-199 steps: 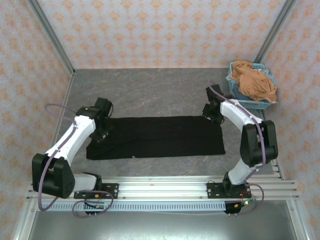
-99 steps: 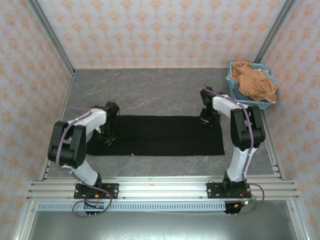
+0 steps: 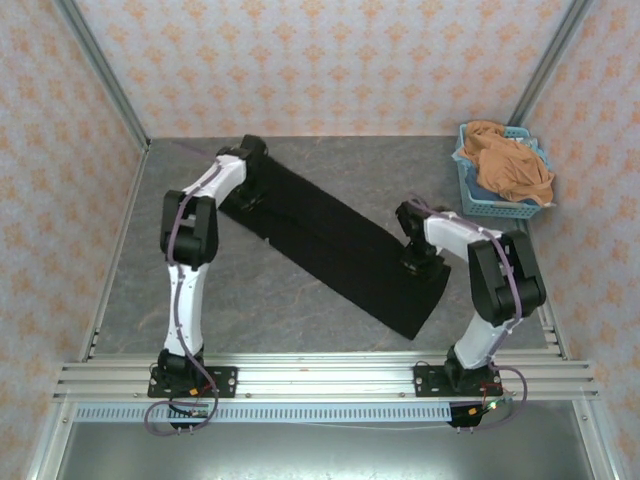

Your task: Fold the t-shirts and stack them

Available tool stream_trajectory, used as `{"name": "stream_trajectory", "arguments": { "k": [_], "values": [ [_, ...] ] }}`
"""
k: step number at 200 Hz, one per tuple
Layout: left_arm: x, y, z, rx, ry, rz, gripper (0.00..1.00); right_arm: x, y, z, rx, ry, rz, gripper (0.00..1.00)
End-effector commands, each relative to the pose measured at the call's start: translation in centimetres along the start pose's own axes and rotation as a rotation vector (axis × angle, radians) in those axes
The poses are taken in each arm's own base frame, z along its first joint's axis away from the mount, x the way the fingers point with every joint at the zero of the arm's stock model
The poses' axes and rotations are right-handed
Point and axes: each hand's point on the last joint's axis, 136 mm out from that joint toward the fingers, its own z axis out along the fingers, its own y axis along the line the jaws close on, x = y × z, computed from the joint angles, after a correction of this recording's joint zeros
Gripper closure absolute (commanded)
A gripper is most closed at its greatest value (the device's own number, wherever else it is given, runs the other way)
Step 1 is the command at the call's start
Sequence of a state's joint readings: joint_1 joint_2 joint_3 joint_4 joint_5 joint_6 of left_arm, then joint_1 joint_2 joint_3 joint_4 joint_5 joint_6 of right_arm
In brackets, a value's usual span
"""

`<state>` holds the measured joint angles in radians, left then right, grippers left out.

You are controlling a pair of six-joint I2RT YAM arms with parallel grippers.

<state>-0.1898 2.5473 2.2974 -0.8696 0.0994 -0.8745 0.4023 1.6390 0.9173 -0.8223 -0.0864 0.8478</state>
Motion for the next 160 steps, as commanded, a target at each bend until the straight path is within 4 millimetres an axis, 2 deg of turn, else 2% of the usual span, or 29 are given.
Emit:
{"name": "stream_trajectory", "arguments": {
  "k": [1, 21, 41, 59, 83, 94, 105, 124, 131, 134, 144, 160],
  "values": [
    [3.3, -5.2, 2.9, 0.115, 0.069, 0.051, 0.69, 5.1, -0.1, 1.0, -0.019, 0.151, 0.176, 0.68],
    [3.4, -10.2, 3.8, 0.283, 0.044, 0.016, 0.68, 7.3, 1.3, 0.7, -0.053, 0.192, 0.223, 0.68],
    [3.0, -13.5, 3.3, 0.411, 0.008, -0.019, 0.64, 8.2, 2.3, 0.3, -0.076, 0.203, 0.245, 0.68],
    [1.3, -14.9, 0.6, 0.461, -0.059, -0.009, 0.55, 8.2, 3.1, 0.0, -0.110, 0.212, 0.271, 0.65],
    [-1.9, -15.9, -6.0, 0.511, -0.166, 0.008, 0.38, 7.4, 3.6, -1.8, -0.139, 0.174, 0.255, 0.59],
    [-3.0, -15.9, -9.7, 0.524, -0.206, 0.028, 0.34, 6.6, 3.4, -3.1, -0.153, 0.137, 0.246, 0.56],
    [-3.2, -15.6, -12.9, 0.521, -0.221, 0.056, 0.32, 5.7, 2.9, -4.7, -0.170, 0.094, 0.237, 0.53],
    [-1.8, -13.7, -17.0, 0.480, -0.183, 0.101, 0.32, 3.6, 2.1, -7.6, -0.210, -0.006, 0.200, 0.50],
    [-0.6, -12.7, -17.8, 0.462, -0.144, 0.105, 0.32, 2.8, 2.0, -8.5, -0.235, -0.040, 0.178, 0.49],
    [0.3, -12.0, -17.3, 0.445, -0.115, 0.103, 0.33, 2.4, 2.0, -8.8, -0.250, -0.055, 0.166, 0.49],
    [2.9, -10.5, -17.7, 0.438, -0.043, 0.089, 0.35, 1.3, 2.4, -9.7, -0.300, -0.101, 0.111, 0.49],
    [7.3, -7.6, -16.5, 0.412, 0.069, 0.016, 0.38, 0.0, 3.3, -10.2, -0.359, -0.152, 0.003, 0.55]
  ]
}}
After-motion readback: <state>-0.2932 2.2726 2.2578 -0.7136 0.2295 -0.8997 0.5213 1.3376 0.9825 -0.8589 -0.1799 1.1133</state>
